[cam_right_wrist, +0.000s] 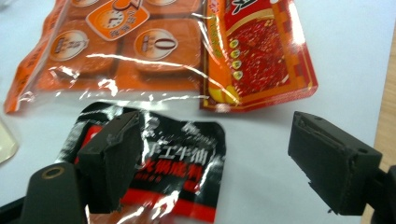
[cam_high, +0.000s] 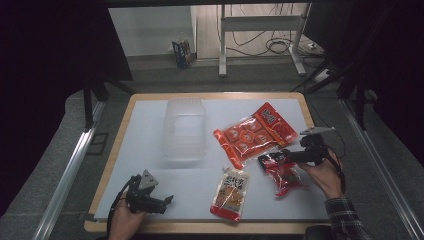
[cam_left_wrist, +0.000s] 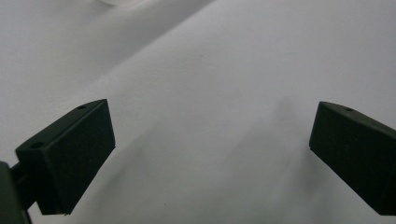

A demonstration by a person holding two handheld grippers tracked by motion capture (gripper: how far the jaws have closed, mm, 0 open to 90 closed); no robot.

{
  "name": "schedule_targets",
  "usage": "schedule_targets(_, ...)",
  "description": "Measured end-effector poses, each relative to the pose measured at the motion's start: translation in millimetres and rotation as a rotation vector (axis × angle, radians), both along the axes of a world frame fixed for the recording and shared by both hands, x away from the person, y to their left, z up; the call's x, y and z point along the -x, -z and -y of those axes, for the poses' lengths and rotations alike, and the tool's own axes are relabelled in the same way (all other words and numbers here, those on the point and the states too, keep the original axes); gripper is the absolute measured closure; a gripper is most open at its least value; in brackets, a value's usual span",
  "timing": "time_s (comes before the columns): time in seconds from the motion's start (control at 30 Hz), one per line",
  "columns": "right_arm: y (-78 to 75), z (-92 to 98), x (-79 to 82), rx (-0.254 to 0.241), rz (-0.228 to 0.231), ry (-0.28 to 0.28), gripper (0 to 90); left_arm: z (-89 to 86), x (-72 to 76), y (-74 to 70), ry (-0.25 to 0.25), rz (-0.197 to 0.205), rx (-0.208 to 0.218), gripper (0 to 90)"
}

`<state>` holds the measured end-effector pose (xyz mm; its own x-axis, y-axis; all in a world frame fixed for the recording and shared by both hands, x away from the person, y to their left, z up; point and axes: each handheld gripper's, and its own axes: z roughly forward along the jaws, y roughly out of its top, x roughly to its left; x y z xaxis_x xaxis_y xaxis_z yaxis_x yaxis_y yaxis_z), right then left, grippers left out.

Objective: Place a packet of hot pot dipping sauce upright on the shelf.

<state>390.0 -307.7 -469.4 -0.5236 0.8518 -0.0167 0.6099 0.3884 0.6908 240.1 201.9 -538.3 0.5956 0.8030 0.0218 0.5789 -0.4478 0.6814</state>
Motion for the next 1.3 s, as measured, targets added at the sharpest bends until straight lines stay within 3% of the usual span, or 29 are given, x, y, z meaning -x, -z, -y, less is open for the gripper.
schedule_targets(0.47,15.6,9.9,-45.4,0.038,-0.017,0.026,14.8,1.4,-0.2,1.1,0.004,-0.006,-0.014,0.3)
schedule_targets(0.7,24.9,11.1,-65.1,-0.008,-0.066,0.012,14.9,1.5,-0.4,1.5,0.006,-0.009,-0.021,0.4)
schedule_targets(0.83,26.0,8.1,-74.6,-0.044,-0.097,-0.020,21.8,2.0,-0.4,1.8,0.005,-0.008,-0.021,0.3)
schedule_targets(1.03,17.5,-3.3,-80.6,-0.058,-0.099,-0.070,32.0,2.3,-0.5,1.9,0.009,-0.009,-0.022,0.4)
schedule_targets(1.13,16.3,-11.1,-86.0,-0.030,-0.101,-0.087,36.1,3.0,-0.5,1.9,0.011,-0.009,-0.023,0.4)
schedule_targets(1.3,16.2,-17.4,-95.0,-0.024,-0.110,-0.087,43.2,3.1,-0.6,2.0,0.012,-0.009,-0.023,0.4)
